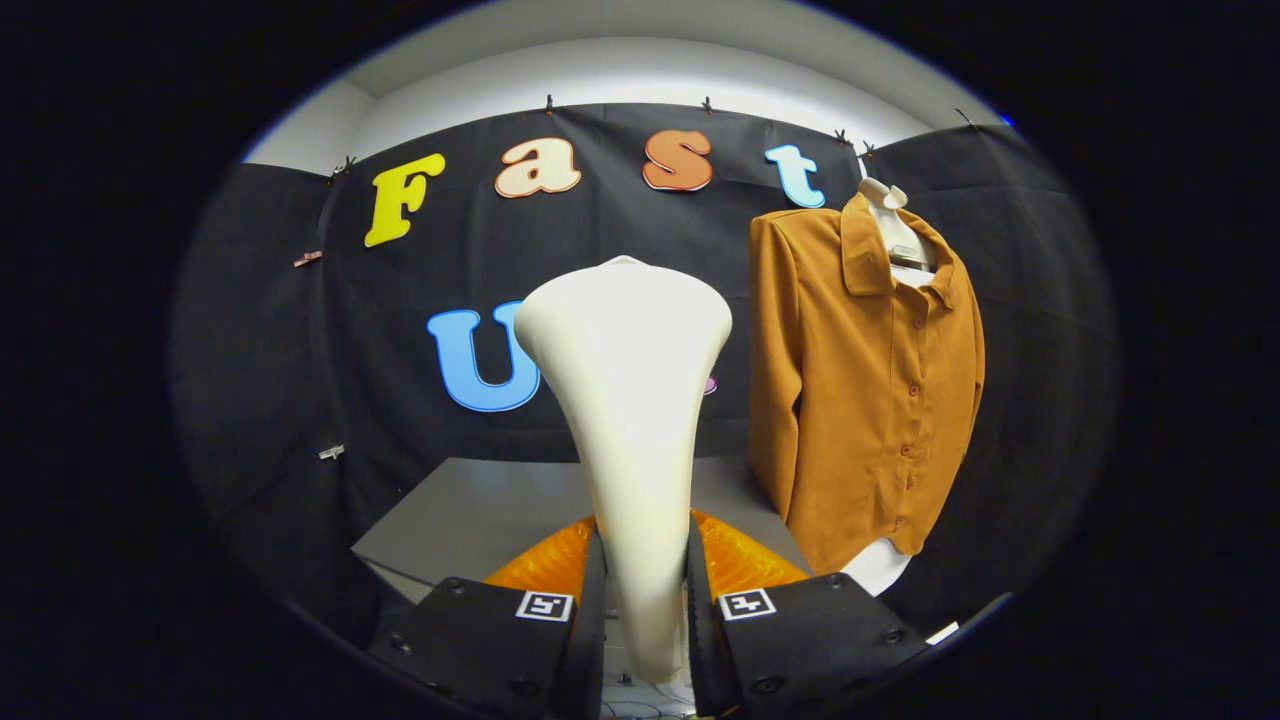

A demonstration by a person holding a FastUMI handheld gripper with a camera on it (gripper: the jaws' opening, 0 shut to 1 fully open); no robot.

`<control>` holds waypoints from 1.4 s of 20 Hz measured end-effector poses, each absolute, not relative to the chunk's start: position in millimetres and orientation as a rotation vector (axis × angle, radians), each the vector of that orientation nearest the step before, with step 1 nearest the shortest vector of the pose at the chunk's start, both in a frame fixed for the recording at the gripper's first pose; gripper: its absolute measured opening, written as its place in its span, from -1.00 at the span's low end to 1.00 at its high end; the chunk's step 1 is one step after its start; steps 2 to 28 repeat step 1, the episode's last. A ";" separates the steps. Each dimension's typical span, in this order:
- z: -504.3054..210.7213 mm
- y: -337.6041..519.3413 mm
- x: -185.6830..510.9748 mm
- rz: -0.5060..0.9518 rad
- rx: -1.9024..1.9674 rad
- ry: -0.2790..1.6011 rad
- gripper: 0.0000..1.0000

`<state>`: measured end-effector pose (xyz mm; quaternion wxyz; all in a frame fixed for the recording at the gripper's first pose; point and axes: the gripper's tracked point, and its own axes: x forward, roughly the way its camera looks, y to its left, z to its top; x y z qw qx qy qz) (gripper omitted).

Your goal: Iron the clothes twice with a garment steamer, once on the left side and once on the right side.

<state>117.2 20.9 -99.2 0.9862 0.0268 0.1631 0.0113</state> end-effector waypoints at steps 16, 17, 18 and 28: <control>-98.5 24.3 116.6 0.023 0.057 0.327 -0.23; -98.5 24.3 116.6 0.023 0.057 0.327 -0.23; -98.5 24.3 116.6 0.023 0.057 0.327 -0.23; -98.5 24.3 116.6 0.023 0.057 0.327 -0.23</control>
